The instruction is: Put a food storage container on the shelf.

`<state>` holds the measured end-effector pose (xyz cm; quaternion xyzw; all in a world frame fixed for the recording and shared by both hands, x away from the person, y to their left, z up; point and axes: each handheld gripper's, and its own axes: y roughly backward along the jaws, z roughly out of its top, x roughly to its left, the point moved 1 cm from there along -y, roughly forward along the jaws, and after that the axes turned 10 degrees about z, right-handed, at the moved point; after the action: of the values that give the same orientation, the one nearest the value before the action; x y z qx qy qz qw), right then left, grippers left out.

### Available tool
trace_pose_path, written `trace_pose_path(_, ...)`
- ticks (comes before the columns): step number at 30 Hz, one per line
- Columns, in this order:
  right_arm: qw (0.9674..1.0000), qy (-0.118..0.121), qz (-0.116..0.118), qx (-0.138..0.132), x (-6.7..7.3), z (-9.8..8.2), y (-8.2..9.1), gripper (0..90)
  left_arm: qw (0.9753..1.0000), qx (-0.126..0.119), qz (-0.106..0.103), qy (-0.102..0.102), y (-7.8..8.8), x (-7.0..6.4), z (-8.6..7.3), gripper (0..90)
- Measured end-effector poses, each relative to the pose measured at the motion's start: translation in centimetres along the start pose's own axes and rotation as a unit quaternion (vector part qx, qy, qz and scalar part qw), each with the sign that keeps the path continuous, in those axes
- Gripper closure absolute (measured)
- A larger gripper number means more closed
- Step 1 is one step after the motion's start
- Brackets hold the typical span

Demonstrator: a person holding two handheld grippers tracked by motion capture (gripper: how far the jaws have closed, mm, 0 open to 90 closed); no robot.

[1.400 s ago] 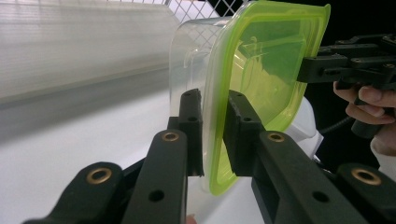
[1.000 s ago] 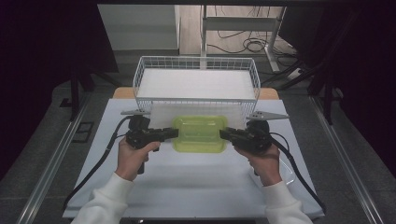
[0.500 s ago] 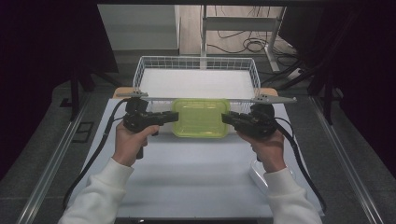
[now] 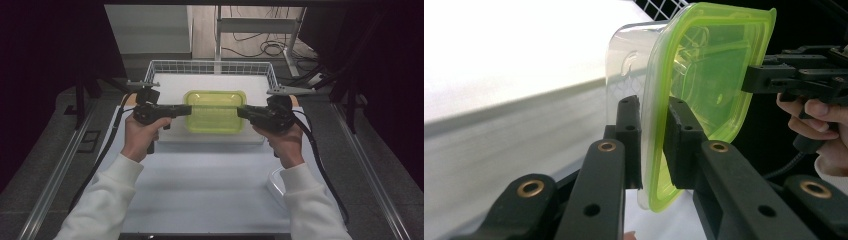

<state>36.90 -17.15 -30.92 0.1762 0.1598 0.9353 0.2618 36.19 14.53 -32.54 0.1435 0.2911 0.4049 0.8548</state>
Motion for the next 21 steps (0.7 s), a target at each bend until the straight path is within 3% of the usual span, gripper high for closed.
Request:
trace_pose_path(9, 1.0, 0.0, -0.003, -0.007, -1.5, 2.0, -0.6, 75.3, 1.0, -0.001, 0.0, 0.002, -1.1, 1.0, 2.7, 78.9)
trace_pose_path(16, 0.9999, -0.006, 0.003, -0.012, -2.6, 3.2, -0.8, 75.4, 0.9999, -0.001, -0.008, 0.01, -1.7, 1.6, 4.0, 79.0)
trace_pose_path(21, 0.9999, -0.013, -0.003, 0.0, -3.4, 4.3, -1.4, 75.6, 0.9999, 0.005, -0.003, 0.014, -2.1, 2.2, 5.2, 78.9)
